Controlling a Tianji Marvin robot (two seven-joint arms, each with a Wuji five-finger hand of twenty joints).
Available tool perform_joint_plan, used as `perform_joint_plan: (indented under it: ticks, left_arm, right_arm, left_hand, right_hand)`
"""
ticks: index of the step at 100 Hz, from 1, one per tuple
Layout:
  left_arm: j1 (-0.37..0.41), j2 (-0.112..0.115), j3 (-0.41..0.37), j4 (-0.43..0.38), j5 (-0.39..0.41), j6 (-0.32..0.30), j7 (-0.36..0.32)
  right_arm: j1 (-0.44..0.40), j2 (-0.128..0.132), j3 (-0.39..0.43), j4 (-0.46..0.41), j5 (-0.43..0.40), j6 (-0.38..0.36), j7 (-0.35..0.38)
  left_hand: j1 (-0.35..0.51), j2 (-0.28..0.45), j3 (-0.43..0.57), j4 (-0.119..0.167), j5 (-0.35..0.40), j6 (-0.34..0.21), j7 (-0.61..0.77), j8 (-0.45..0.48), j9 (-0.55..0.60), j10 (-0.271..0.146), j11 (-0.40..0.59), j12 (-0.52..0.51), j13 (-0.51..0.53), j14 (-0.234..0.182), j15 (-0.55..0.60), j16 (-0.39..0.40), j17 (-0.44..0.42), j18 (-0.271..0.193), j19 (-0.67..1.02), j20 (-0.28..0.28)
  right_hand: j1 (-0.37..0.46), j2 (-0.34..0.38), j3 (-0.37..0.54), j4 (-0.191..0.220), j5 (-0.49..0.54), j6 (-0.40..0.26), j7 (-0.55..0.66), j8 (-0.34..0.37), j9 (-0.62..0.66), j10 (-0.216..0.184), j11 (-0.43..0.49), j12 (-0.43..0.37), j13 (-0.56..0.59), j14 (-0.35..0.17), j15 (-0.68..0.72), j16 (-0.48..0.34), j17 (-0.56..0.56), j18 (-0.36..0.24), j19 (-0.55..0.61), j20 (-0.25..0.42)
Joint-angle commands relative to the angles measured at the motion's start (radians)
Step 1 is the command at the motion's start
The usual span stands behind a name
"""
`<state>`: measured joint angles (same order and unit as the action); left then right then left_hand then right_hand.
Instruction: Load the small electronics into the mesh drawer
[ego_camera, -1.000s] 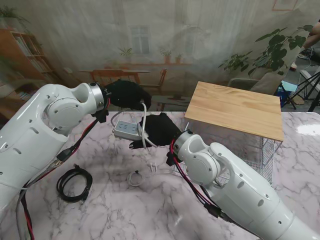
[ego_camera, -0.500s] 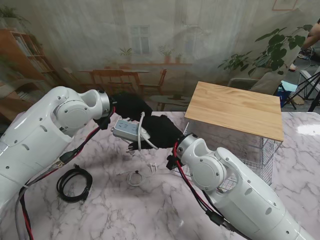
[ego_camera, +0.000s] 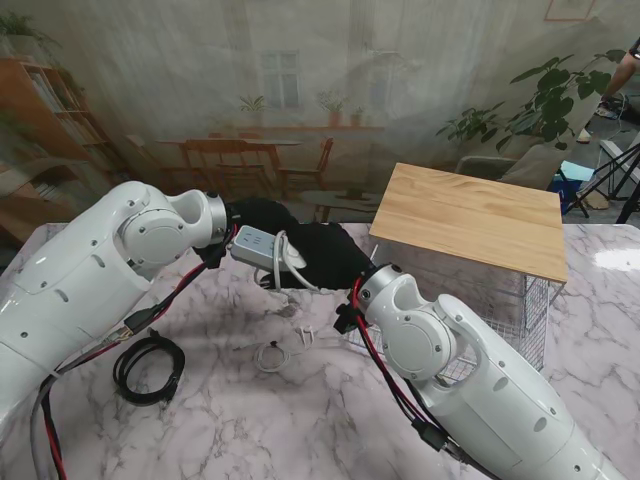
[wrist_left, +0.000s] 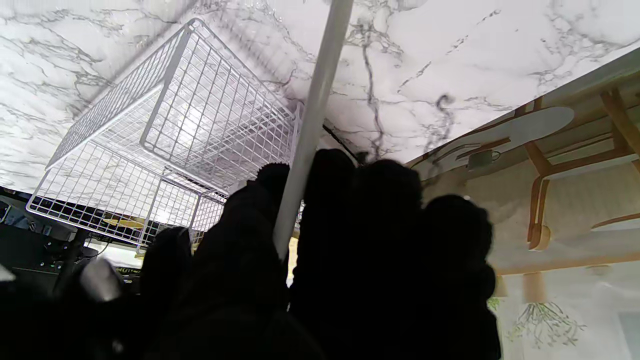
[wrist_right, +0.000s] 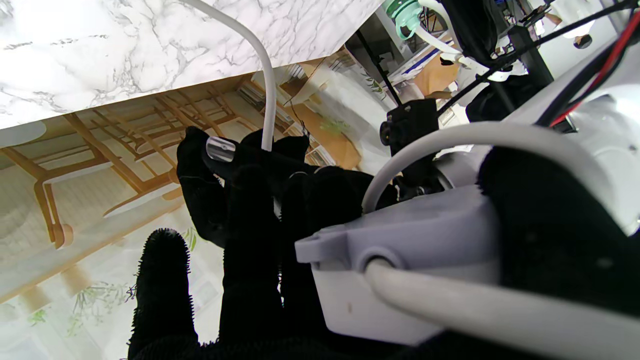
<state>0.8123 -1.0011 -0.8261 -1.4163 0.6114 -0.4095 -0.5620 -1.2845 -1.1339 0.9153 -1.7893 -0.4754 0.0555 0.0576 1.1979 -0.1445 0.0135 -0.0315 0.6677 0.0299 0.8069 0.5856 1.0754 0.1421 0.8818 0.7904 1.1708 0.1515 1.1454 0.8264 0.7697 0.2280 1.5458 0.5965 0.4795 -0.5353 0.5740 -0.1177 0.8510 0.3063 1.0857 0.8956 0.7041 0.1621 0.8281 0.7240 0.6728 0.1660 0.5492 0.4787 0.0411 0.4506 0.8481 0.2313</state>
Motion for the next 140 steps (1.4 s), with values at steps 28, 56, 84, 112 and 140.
perform_joint_plan:
  ticks: [28, 56, 84, 112, 140]
  left_arm:
    - [0.001, -0.003, -0.005, 0.024, 0.049, -0.03, 0.014]
    - [0.021, 0.002, -0.053, 0.004, 0.06, -0.014, -0.006]
    - [0.056, 0.012, -0.12, -0.004, 0.023, 0.003, -0.05]
    - [0.152, 0.014, -0.207, 0.002, -0.083, 0.08, -0.082]
    - [0.227, 0.024, -0.261, -0.004, -0.115, 0.031, -0.089]
  right_arm:
    - [-0.004, -0.005, 0.013, -0.012, 0.001, 0.02, -0.01]
    - [0.001, -0.007, 0.01, -0.004, 0.002, 0.033, -0.011]
    - [0.001, -0.007, 0.013, -0.004, -0.001, 0.035, -0.014]
    - [0.018, -0.007, 0.021, -0.002, -0.017, 0.04, -0.015]
    - [0.051, -0.013, 0.031, -0.003, 0.018, 0.078, -0.01]
  left_hand:
    - [-0.271, 0.081, -0.021, 0.029, -0.284, 0.046, -0.483, -0.209, -0.415, 0.053, -0.505, -0.377, -0.328, 0.104, -0.394, -0.044, -0.322, -0.022, -0.299, 0.0]
    - [-0.593, -0.088, -0.05, -0.012, -0.535, 0.205, -0.794, -0.325, -0.914, 0.187, -0.725, -0.617, -0.585, 0.148, -0.626, -0.175, -0.457, -0.03, -0.461, 0.004]
    - [-0.601, -0.17, -0.043, -0.021, -0.493, 0.276, -0.738, -0.209, -0.894, 0.184, -0.693, -0.581, -0.612, 0.177, -0.677, -0.242, -0.469, -0.01, -0.531, -0.028]
    - [-0.586, -0.204, -0.042, -0.022, -0.3, 0.298, -0.647, -0.15, -0.649, 0.14, -0.573, -0.481, -0.534, 0.221, -0.666, -0.264, -0.388, 0.051, -0.545, -0.099]
    - [-0.465, -0.174, -0.006, 0.022, -0.295, 0.033, -0.625, -0.182, -0.594, 0.023, -0.633, -0.547, -0.528, 0.156, -0.741, -0.362, -0.348, 0.016, -0.564, -0.149]
  right_hand:
    - [0.194, 0.198, 0.338, -0.001, 0.075, -0.153, 0.035, 0.016, 0.022, -0.053, 0.043, 0.008, 0.016, -0.01, 0.058, 0.002, -0.012, -0.003, 0.011, -0.019]
    - [0.195, 0.197, 0.339, -0.001, 0.074, -0.151, 0.035, 0.016, 0.021, -0.052, 0.043, 0.008, 0.015, -0.009, 0.058, 0.002, -0.013, -0.003, 0.011, -0.02]
    - [0.195, 0.198, 0.338, -0.001, 0.073, -0.15, 0.036, 0.017, 0.021, -0.053, 0.043, 0.008, 0.015, -0.01, 0.058, 0.002, -0.013, -0.003, 0.011, -0.022]
    - [0.195, 0.198, 0.337, 0.0, 0.073, -0.152, 0.037, 0.017, 0.02, -0.054, 0.044, 0.008, 0.015, -0.011, 0.059, 0.002, -0.013, -0.003, 0.011, -0.023]
    - [0.196, 0.199, 0.336, 0.0, 0.071, -0.15, 0.037, 0.017, 0.018, -0.053, 0.045, 0.009, 0.013, -0.011, 0.06, 0.003, -0.014, -0.003, 0.011, -0.024]
